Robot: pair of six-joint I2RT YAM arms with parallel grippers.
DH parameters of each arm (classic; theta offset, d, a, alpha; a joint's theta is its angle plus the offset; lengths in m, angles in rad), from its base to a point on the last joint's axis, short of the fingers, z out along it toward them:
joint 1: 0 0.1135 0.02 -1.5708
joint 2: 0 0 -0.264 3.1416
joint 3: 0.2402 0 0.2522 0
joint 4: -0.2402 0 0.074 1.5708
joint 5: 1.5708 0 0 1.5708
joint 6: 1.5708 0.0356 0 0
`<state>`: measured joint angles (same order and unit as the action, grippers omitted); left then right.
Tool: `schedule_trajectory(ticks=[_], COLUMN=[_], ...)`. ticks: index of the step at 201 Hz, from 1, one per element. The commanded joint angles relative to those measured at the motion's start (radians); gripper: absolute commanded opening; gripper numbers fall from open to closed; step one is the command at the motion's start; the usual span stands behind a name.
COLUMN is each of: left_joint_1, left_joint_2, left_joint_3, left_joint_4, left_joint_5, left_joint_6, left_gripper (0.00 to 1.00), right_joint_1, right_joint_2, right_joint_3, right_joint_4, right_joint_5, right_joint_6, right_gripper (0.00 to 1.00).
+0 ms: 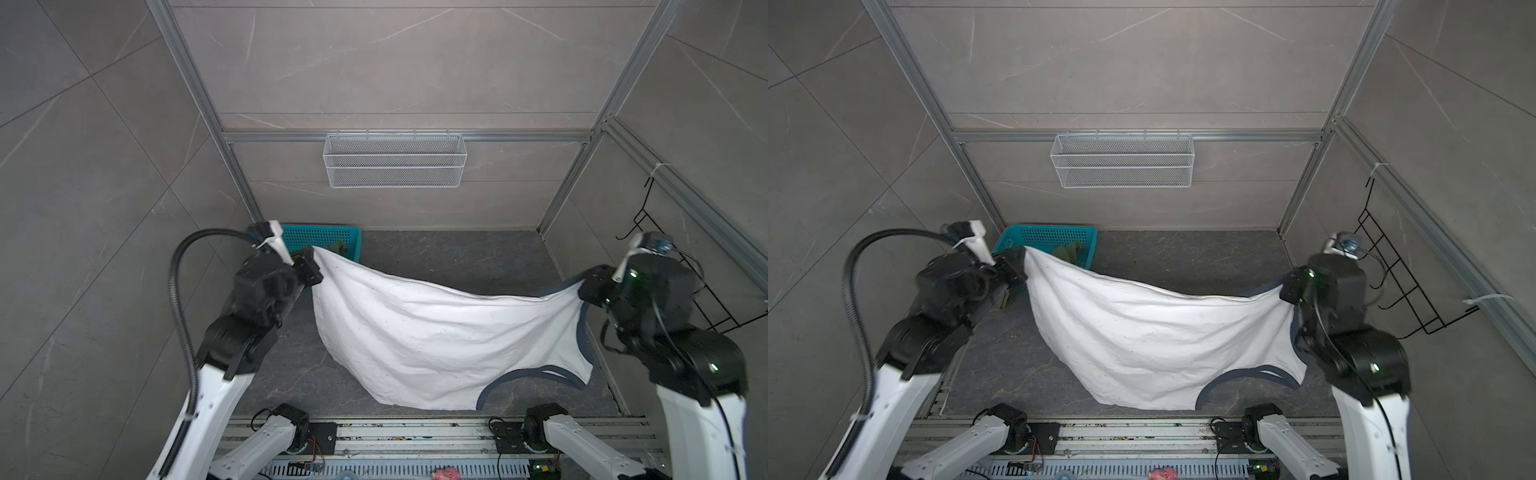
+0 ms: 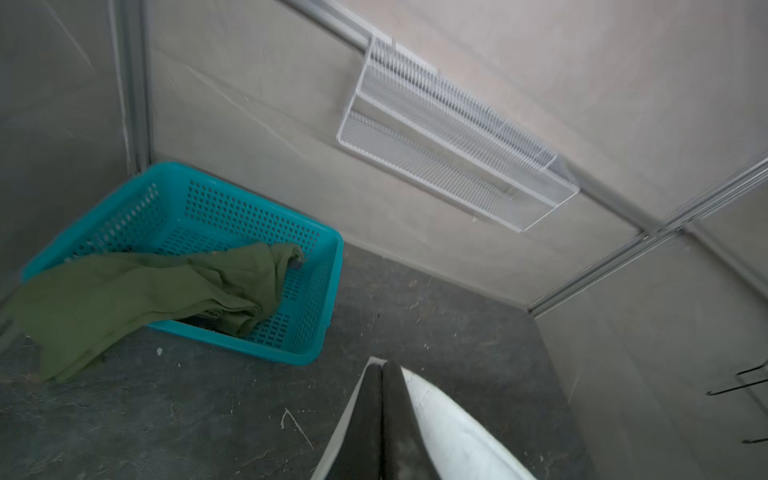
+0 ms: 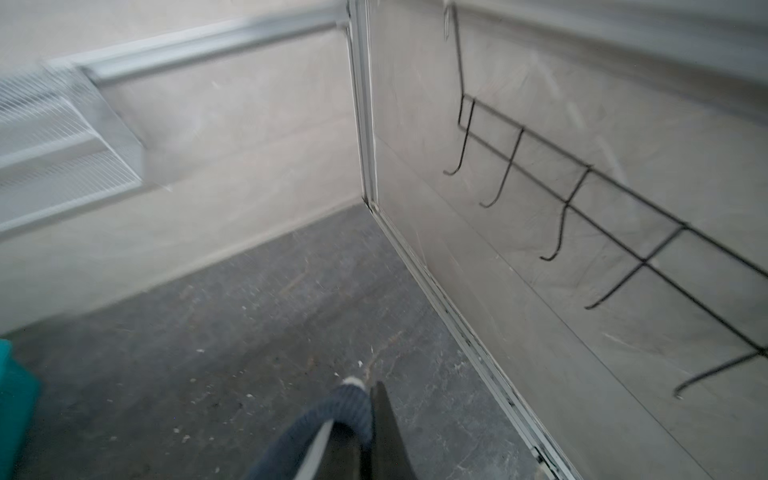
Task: Fold and stack the tank tops
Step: 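Lower the tank top onto the table with both grippers and release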
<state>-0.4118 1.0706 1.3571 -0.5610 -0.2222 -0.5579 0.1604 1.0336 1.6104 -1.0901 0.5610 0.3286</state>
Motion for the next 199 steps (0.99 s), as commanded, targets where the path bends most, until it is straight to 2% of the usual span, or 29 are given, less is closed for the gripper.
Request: schedule_trajectory(ticks=[1, 27, 30, 35, 39, 48, 53, 54, 56, 70, 94, 120, 150, 176, 199], left_joint_1=[-0.003, -0.01, -0.01, -0.01, -0.01, -0.01, -0.01, -0.01, -0.01, -0.019, -0.1, -0.22, -0.37, -0.448, -0.464], left_joint_2=[0.245, 0.488, 0.517, 0.562, 0.599, 0.688, 0.732, 0.741, 0.756, 0.815, 0.739, 0.564, 0.343, 0.187, 0.09], left_joint_3=[0.043, 0.132, 0.147, 0.18, 0.212, 0.303, 0.354, 0.362, 0.384, 0.469, 0.401, 0.177, -0.115, -0.306, -0.458], left_joint_4=[0.017, 0.053, 0.049, 0.033, 0.014, -0.054, -0.1, -0.108, -0.128, -0.219, -0.25, -0.284, -0.392, -0.481, -0.41], left_joint_5=[0.07, 0.063, 0.062, 0.058, 0.052, 0.046, 0.042, 0.042, 0.043, 0.056, 0.002, -0.055, -0.097, -0.051, 0.053], left_joint_6=[-0.01, -0.009, -0.01, -0.009, -0.007, 0.0, 0.005, 0.005, 0.007, 0.025, 0.052, 0.024, -0.134, -0.291, -0.389], left_gripper=[0.0, 0.0, 0.04, 0.12, 0.19, 0.36, 0.42, 0.43, 0.45, 0.57, 0.7, 0.71, 0.7, 0.66, 0.6], right_joint_1=[-0.047, -0.149, -0.159, -0.176, -0.188, -0.209, -0.219, -0.22, -0.225, -0.241, -0.259, -0.285, -0.286, -0.286, -0.285], right_joint_2=[0.146, 0.337, 0.362, 0.403, 0.438, 0.514, 0.551, 0.559, 0.579, 0.625, 0.546, 0.399, 0.202, 0.073, 0.014], right_joint_3=[-0.042, -0.036, -0.031, -0.017, -0.002, 0.028, 0.047, 0.05, 0.056, 0.072, -0.061, -0.26, -0.466, -0.567, -0.63], right_joint_4=[0.074, 0.141, 0.148, 0.15, 0.149, 0.139, 0.128, 0.125, 0.117, 0.095, 0.161, 0.202, 0.225, 0.203, 0.193], right_joint_5=[0.053, -0.025, -0.04, -0.064, -0.075, -0.089, -0.098, -0.098, -0.104, -0.14, -0.203, -0.349, -0.493, -0.548, -0.579], right_joint_6=[0.038, 0.055, 0.055, 0.057, 0.062, 0.076, 0.08, 0.08, 0.082, 0.084, 0.09, 0.11, 0.135, 0.14, 0.145], right_gripper=[0.0, 0.0, 0.0, 0.1, 0.23, 0.61, 0.76, 0.76, 0.82, 0.98, 0.99, 0.99, 0.98, 0.97, 0.96])
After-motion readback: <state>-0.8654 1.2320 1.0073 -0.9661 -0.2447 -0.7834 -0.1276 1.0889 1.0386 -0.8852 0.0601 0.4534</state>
